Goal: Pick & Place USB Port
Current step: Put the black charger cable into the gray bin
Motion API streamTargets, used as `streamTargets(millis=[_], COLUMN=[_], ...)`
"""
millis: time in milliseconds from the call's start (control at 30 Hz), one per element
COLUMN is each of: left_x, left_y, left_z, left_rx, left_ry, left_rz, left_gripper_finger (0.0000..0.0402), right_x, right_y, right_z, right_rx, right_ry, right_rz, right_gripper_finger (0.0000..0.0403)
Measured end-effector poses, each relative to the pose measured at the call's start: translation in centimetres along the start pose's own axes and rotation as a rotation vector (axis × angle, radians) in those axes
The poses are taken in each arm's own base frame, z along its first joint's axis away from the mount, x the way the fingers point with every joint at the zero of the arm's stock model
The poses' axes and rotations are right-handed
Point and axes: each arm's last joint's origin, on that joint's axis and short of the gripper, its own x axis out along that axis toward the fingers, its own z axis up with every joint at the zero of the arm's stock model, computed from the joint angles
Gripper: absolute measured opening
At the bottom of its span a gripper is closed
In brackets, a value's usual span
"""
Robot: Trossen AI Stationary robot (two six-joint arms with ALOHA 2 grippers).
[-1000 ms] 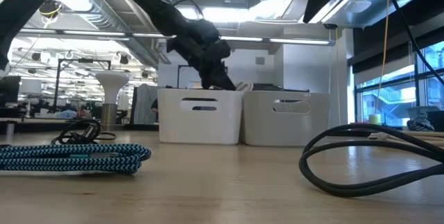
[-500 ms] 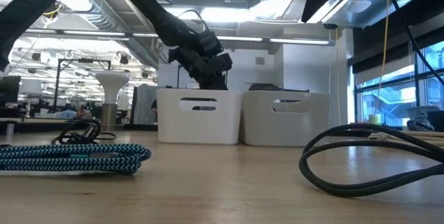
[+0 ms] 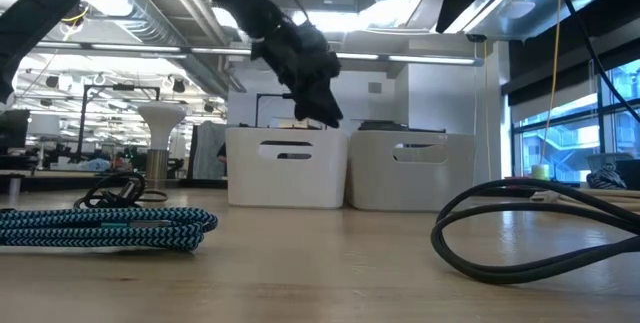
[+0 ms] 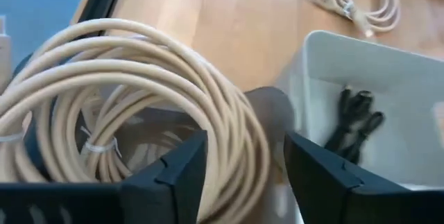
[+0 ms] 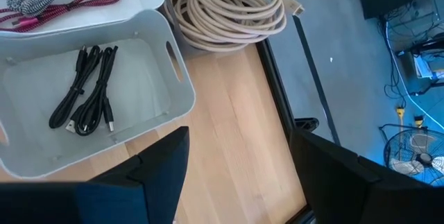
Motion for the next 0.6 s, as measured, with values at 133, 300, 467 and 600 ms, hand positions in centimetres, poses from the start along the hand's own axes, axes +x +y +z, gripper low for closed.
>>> streamTargets(millis=[133,300,467,600], left_x=[-1.9,-2.9,-3.1,-3.1], left_y=[-0.9,-3.7,-8.8,-13.6], left_z=[1.6,2.5,2.4,2.0], left_rx=[-0.025,-0.003,0.124,0.206], left_ry=[0.05,0.148,0.303,0.384], left_rz=[-0.016,-0.04,0.081,0.087], left_gripper_finger=[0.0185,0.0176,0.0164,0.0156], right_x=[0.0,0.0,0.0,0.0], right_y=[0.0,0.0,-0.1,-0.2], right_z=[-0.1,-0.3,-0.4,-0.9], right_rx=[0.004,0.016,0.012,0.027], right_ry=[0.011,0.023,0.033,0.082], right_rz=[-0.002,-0.003,-0.005,-0.017], right_gripper_finger=[0.0255,0.0255,0.0255,0.0255])
